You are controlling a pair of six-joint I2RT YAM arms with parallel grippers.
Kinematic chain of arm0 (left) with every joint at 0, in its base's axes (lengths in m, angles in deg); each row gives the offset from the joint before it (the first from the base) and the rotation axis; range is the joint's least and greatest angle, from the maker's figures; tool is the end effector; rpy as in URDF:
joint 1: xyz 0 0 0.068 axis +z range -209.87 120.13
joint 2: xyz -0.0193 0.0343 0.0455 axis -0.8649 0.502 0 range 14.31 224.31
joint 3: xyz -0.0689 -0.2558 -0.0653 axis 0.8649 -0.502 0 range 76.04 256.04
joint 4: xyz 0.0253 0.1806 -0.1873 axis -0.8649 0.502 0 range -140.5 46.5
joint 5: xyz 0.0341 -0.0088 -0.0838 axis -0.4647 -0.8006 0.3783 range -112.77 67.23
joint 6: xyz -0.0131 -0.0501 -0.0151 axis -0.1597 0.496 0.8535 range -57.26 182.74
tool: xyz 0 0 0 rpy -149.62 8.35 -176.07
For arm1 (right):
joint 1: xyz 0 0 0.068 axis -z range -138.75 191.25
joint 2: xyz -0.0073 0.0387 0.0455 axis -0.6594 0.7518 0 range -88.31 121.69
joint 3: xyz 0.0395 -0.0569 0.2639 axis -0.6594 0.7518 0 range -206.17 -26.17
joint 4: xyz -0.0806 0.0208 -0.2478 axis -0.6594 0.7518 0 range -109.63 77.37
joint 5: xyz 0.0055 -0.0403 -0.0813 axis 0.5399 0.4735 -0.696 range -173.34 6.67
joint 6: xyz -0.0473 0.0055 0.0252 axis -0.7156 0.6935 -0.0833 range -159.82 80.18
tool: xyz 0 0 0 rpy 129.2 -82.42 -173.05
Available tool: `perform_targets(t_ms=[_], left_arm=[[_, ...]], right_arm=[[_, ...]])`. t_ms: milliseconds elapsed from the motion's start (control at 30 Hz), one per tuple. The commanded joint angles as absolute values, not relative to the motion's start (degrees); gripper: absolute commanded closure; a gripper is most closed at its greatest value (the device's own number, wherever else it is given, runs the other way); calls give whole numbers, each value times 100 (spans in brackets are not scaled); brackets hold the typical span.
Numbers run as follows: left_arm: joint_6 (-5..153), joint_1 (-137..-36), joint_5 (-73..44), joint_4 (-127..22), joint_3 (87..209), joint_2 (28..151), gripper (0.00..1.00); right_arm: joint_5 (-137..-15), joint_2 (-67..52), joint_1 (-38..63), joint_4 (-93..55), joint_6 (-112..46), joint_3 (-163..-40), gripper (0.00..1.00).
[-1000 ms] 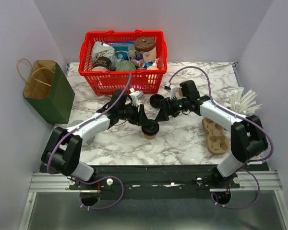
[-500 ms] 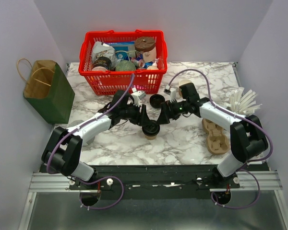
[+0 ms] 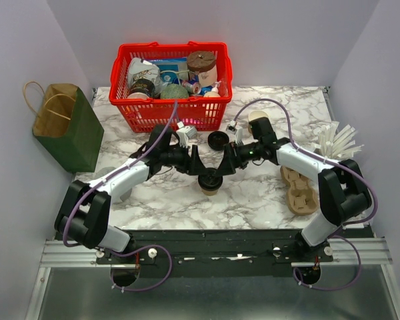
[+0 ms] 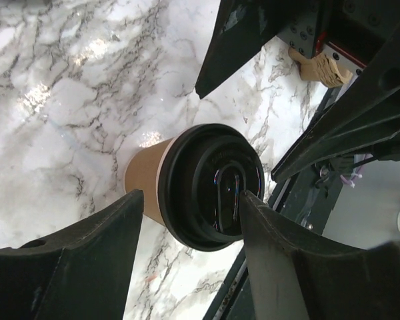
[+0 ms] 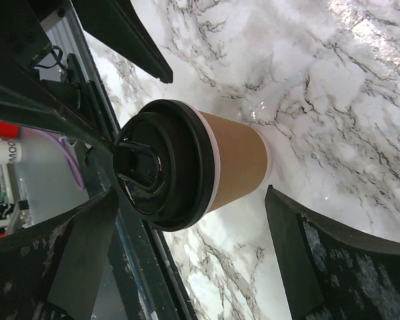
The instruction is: Pack the takeout coffee
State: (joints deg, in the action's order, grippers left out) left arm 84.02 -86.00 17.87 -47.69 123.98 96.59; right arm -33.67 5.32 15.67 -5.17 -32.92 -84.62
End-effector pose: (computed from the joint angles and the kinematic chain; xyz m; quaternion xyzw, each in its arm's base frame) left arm 0.2601 -0.1535 0.2255 0.1900 0.8325 -0.4525 0.2571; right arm 0.2899 0.1688 0.2110 -0.2813 0.8170 0.4660 0.1904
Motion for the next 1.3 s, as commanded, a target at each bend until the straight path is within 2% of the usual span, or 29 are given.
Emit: perform_targets(t_ms=[0,200,400,700,1067,1267], left_arm=[[8595,-8606,2091,-4892,12253,9605,32],[8682,-8606,2126,-5024,12122,9667,32],[8718,-8597,2003,-5006,12130,9825,32],[8955,-8500,1880,-5024,12279,10352,35],[9816,-8123,2047,-5446,12139,11186,36],[10053,-7947,2126,-5463,12200,11635,37]], right_arm=[[-3042,714,1506,-776,-3024,-8321,0],[-3034,969,1506,-715,-2997,-8321,1],[-2946,1180,1506,-847,-2918,-8382,7],[-2603,1356,1506,-1022,-2716,-8347,14],[-2629,1698,1515,-1031,-2532,-8435,18],[-2279,1935,1585,-1145,-2426,-8523,26]])
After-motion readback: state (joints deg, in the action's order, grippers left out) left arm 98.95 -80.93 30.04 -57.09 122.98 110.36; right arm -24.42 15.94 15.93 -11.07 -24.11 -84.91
